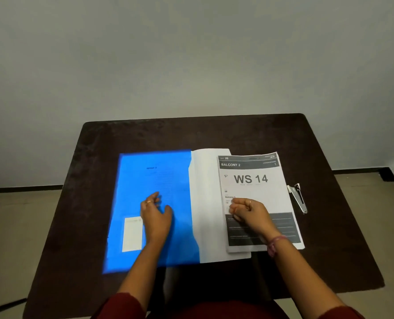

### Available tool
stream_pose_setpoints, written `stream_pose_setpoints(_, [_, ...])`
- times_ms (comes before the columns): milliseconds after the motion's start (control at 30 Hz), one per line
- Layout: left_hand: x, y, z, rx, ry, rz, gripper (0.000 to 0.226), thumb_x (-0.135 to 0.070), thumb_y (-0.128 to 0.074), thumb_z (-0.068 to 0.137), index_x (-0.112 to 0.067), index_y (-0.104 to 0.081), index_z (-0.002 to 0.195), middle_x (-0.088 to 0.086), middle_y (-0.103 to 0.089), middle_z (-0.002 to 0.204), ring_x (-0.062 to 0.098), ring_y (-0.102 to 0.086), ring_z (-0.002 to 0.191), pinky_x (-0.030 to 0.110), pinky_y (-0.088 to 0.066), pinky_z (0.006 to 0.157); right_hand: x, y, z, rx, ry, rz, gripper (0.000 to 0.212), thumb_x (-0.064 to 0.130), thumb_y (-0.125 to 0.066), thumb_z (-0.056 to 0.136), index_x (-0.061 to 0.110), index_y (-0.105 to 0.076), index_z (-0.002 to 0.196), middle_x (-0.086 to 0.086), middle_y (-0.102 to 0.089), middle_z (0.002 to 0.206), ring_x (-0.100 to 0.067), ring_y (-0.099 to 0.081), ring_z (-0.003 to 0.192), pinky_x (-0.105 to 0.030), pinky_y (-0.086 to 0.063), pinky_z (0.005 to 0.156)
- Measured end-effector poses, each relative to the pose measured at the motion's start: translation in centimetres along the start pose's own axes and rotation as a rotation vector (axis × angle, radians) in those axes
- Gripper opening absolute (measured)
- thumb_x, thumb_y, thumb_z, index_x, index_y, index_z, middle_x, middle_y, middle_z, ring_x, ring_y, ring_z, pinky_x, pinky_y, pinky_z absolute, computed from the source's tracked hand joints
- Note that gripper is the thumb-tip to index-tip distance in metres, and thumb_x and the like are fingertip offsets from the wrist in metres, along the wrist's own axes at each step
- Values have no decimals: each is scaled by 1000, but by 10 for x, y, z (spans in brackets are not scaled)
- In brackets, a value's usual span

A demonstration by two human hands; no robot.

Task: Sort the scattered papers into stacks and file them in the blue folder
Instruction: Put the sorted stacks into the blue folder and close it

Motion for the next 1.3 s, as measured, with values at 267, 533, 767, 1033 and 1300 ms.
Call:
stream_pose_setpoints(267, [-38, -84, -44, 364, 39, 24, 43, -3, -54, 88, -4, -50, 131, 11, -54, 127, 14, -52, 102, 12, -34, 81, -10, 90, -4, -348, 81, -373, 35, 5, -64, 87, 9, -62, 121, -10, -63, 117, -17, -57, 97, -27, -44, 94])
stream_pose_setpoints(533, [-55, -125, -54, 389, 103, 103, 54, -17, -59, 92, -6, -39, 141, 12, -42, 141, 27, -48, 124, 36, -41, 104, -14, 128, 0, -415, -15, -570, 53, 20, -67, 87, 10, -47, 135, -15, -45, 136, -32, -48, 122, -41, -42, 102])
stream_pose_setpoints(767, [-60, -143, -55, 345, 132, 130, 13, -14, -57, 90, -9, -58, 102, 10, -56, 124, 25, -57, 106, 34, -49, 94, -8, 135, 8, -405, 71, -572, 35, 23, -64, 88, 11, -60, 120, -13, -58, 117, -27, -53, 109, -38, -46, 94])
stream_pose_setpoints(1033, [-65, -154, -56, 226, 167, 63, 44, -19, -61, 89, -9, -50, 130, 13, -60, 118, 29, -60, 106, 45, -49, 98, -6, 127, 9, -329, 242, -416, 15, 10, -57, 89, 7, -64, 102, -2, -58, 90, -16, -54, 81, -31, -51, 80])
stream_pose_setpoints(1300, [-75, -164, -47, 204, 137, 10, 41, -25, -60, 93, -8, -51, 128, 12, -58, 129, 30, -58, 112, 43, -49, 98, -9, 133, 6, -368, 316, -359, 16, 12, -57, 94, 4, -61, 106, -8, -65, 101, -18, -59, 88, -29, -52, 79])
Point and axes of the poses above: each hand's wrist, its own z-axis towards the middle knuckle, its own y-axis out of the back of the hand, x = y × z, the point moved 3 cm from there along z, towards the middle knuckle
